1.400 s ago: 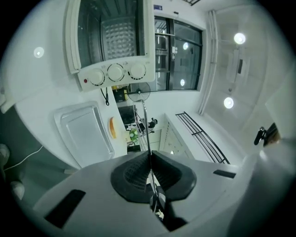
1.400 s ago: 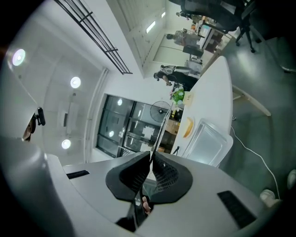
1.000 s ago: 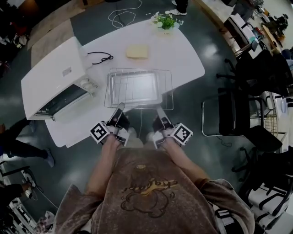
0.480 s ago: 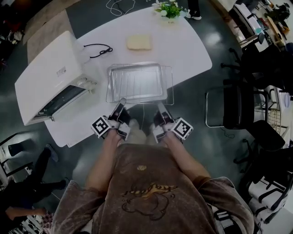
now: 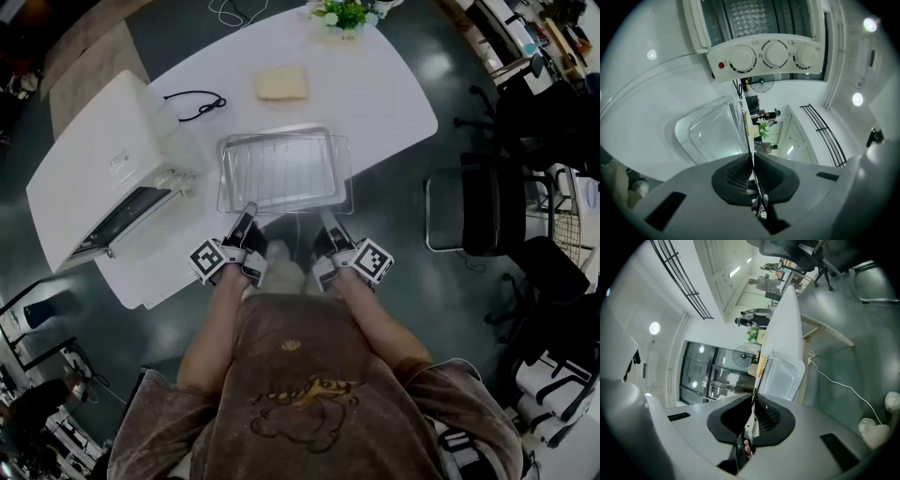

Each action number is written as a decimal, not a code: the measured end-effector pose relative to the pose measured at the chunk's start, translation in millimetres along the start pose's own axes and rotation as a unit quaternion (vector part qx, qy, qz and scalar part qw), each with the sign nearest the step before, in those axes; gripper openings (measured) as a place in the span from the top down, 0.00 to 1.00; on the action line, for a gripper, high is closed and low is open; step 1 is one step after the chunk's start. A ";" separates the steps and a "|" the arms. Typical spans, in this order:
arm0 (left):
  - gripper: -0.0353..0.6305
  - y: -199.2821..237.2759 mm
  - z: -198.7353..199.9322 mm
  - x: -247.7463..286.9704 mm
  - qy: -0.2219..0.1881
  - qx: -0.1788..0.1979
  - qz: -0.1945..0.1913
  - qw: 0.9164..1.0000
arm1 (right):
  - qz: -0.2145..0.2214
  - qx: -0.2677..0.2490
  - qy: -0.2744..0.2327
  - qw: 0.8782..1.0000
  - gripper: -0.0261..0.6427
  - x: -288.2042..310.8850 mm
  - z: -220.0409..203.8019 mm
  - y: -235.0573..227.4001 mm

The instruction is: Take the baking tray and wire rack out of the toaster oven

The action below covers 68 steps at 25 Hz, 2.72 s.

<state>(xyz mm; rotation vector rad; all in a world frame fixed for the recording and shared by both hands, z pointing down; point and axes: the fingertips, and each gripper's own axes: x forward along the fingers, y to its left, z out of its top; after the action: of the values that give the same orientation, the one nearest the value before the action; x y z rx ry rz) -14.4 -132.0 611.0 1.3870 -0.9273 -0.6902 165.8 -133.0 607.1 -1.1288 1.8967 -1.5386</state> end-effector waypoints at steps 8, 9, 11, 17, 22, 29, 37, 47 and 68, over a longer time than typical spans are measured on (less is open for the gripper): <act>0.70 9.5 -1.9 -2.7 0.017 -0.026 0.014 0.999 | -0.010 0.013 0.001 1.000 0.95 3.1 -8.6 -3.8; 0.69 10.9 -2.8 -3.1 0.022 -0.024 0.017 0.999 | -0.011 0.009 0.001 1.000 0.95 3.4 -8.1 -5.3; 0.66 14.2 -6.3 -4.6 0.035 -0.025 0.024 0.999 | -0.012 -0.001 0.001 1.000 0.95 3.5 -6.8 -8.6; 0.65 27.7 -17.7 -17.9 0.057 -0.051 0.043 0.996 | -0.043 0.010 -0.001 0.999 0.95 1.0 -9.5 -24.0; 0.65 30.0 -22.3 -25.0 0.059 -0.049 0.049 0.996 | -0.051 0.022 0.013 0.998 0.95 2.6 -15.8 -34.4; 0.65 23.4 -25.0 -25.2 0.060 -0.048 0.042 0.996 | -0.066 0.042 0.019 0.997 0.94 5.4 -21.3 -48.2; 0.65 14.5 -25.1 -20.7 0.062 -0.039 0.033 0.997 | -0.066 0.054 0.026 0.996 0.94 9.1 -23.3 -58.7; 0.65 9.2 -28.1 -18.0 0.062 -0.036 0.028 0.997 | -0.075 0.056 0.042 0.995 0.94 10.0 -28.8 -64.6; 0.61 -48.1 -38.8 2.8 0.094 0.053 -0.037 0.993 | -0.023 -0.006 0.092 0.995 0.71 -20.8 -18.8 -4.2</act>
<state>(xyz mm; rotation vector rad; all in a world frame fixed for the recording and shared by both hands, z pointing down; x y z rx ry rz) 25.9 -119.3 565.8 1.5578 -0.7755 -0.5606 164.5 -105.4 613.2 -1.0763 2.0129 -1.7107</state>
